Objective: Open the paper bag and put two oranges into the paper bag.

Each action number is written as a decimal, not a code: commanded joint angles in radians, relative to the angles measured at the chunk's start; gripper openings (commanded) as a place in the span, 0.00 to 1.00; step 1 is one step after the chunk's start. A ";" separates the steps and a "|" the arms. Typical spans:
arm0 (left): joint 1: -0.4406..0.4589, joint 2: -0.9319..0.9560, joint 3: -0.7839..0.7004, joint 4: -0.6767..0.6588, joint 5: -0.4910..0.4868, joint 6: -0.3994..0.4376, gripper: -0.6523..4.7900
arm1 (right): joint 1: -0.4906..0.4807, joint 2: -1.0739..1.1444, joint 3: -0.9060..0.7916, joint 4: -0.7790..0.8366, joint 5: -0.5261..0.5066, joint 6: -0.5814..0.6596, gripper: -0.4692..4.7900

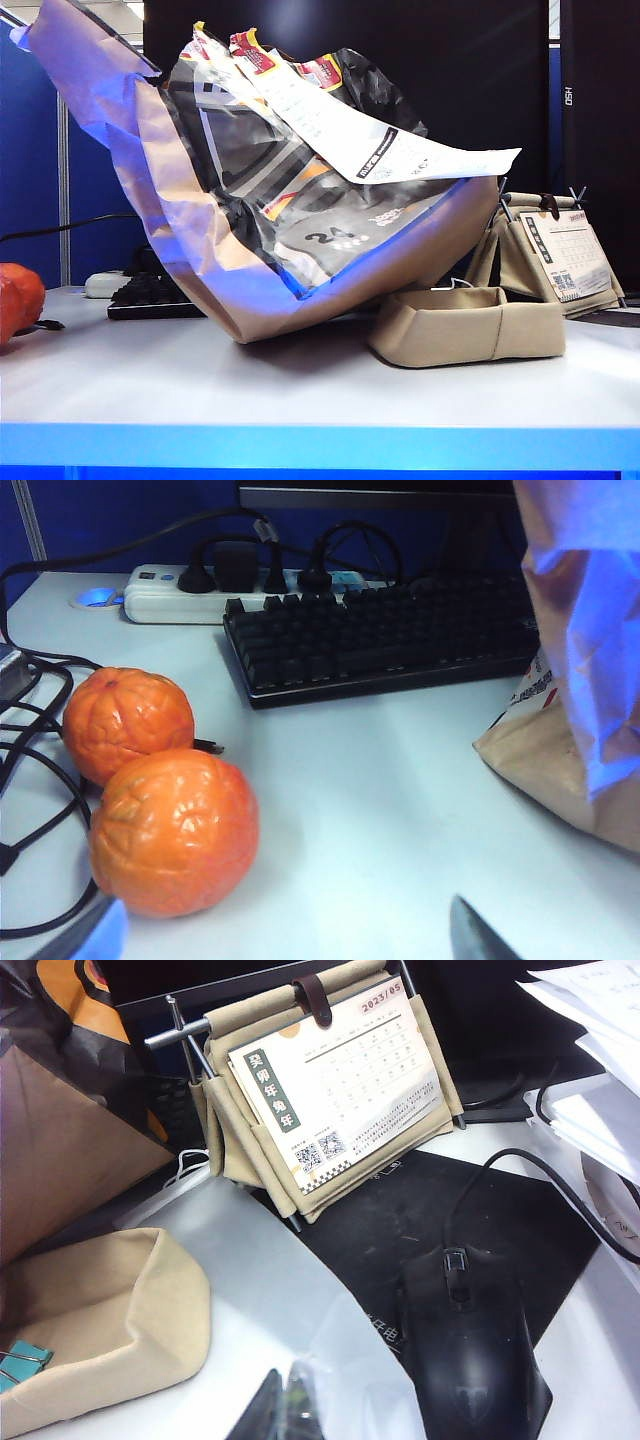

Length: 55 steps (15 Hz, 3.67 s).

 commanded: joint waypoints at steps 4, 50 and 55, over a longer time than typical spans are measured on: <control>0.001 0.000 -0.001 -0.008 0.012 -0.001 0.89 | 0.001 -0.002 -0.008 0.032 -0.005 0.002 0.08; 0.001 0.520 0.918 -0.796 0.011 -0.190 0.87 | 1.019 1.941 2.116 -0.593 0.406 -0.598 0.72; 0.001 0.520 0.918 -0.819 0.011 -0.159 0.87 | 1.017 1.962 2.116 -0.455 0.504 -0.665 0.70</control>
